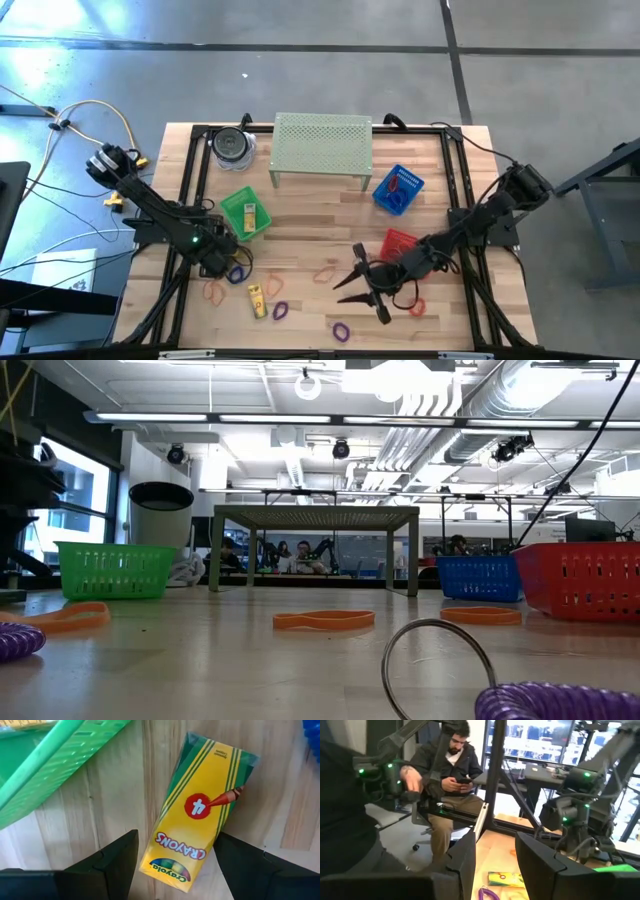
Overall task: Pick & Place Office Desk Supplies
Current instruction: Put the box of crayon into the green basket
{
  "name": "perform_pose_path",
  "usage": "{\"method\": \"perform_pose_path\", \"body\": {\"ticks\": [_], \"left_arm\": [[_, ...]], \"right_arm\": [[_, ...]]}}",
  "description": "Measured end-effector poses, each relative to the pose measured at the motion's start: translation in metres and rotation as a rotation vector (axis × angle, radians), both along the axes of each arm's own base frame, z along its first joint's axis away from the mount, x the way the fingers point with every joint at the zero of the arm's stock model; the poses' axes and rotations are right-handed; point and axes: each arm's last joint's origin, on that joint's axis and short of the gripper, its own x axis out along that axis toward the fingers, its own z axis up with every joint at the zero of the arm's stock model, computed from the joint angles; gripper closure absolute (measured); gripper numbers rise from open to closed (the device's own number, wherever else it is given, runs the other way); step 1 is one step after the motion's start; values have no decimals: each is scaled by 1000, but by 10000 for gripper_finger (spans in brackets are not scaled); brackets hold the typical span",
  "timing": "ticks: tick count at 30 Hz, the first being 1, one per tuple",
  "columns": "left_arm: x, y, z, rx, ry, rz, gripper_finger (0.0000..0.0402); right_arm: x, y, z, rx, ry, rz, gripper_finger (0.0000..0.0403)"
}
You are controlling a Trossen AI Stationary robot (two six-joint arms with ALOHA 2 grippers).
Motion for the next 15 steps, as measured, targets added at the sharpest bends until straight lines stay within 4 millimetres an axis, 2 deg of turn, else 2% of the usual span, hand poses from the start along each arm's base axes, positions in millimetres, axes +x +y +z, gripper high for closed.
{"method": "perform_pose_path", "body": {"ticks": [5,9,11,15], "left_arm": [[5,1,-1,-47,0,43,149],[8,2,-2,-116,5,189,149],[9,2,-2,-138,3,247,149],[10,1,-2,-152,-5,257,149]], "right_arm": [[-2,3,-4,-59,17,15,276],[-2,3,-10,-100,73,29,276],[-3,3,-13,-91,103,46,276],[-3,4,-13,-21,135,65,276]]}}
